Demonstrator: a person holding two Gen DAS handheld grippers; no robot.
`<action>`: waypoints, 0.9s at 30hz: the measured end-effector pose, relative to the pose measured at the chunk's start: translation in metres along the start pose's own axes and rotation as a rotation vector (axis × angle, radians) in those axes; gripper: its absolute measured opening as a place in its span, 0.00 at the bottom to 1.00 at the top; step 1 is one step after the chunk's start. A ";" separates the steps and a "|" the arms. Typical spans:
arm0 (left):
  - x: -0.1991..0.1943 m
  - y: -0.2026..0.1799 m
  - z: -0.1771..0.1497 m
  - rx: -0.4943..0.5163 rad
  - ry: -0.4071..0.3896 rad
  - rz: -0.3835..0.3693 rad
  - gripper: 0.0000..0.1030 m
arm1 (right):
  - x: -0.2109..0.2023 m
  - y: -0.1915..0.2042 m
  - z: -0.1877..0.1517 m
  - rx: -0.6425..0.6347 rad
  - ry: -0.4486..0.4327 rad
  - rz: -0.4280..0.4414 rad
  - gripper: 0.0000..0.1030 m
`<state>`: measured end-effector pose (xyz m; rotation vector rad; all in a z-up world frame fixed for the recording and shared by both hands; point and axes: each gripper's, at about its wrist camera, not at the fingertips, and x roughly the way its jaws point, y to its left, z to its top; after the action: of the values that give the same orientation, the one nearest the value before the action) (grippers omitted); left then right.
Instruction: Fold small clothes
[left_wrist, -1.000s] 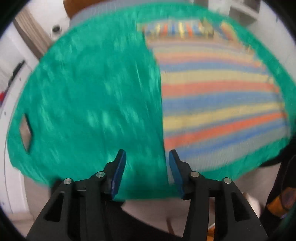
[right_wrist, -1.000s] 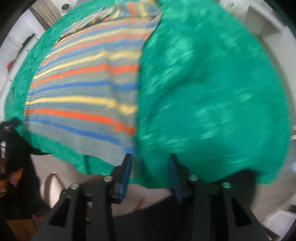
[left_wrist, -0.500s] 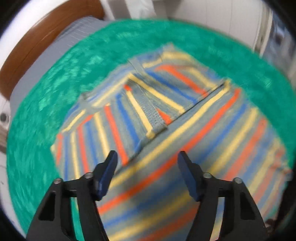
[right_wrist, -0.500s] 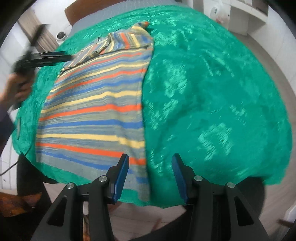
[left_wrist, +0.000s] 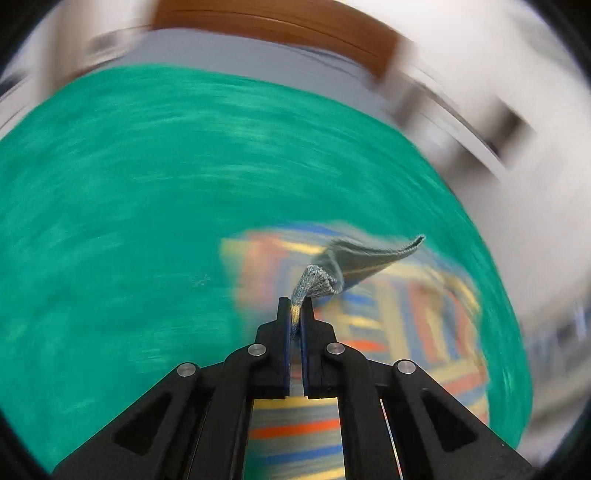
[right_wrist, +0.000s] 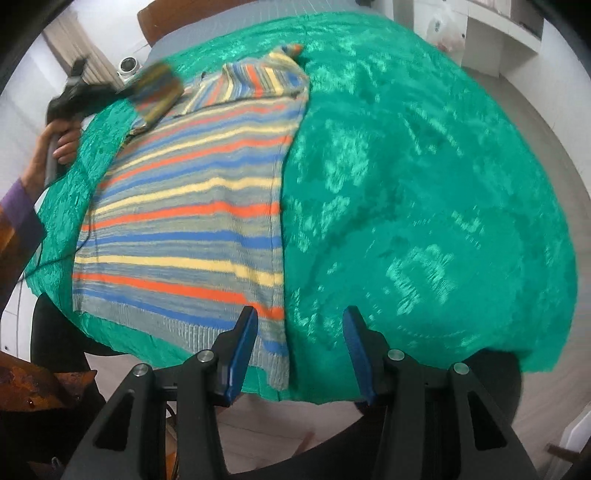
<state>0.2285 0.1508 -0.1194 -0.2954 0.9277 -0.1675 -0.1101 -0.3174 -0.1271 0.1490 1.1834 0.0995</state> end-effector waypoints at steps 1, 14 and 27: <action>-0.012 0.037 -0.002 -0.086 -0.032 0.086 0.02 | -0.002 0.001 0.003 -0.008 -0.003 0.000 0.47; -0.007 0.161 -0.064 -0.396 -0.003 0.443 0.02 | 0.010 0.085 0.173 -0.315 -0.008 -0.024 0.48; 0.009 0.151 -0.074 -0.250 -0.029 0.503 0.02 | 0.216 0.229 0.314 -0.315 0.120 -0.043 0.55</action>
<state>0.1764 0.2784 -0.2164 -0.2852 0.9680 0.4173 0.2623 -0.0777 -0.1698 -0.1615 1.2739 0.2579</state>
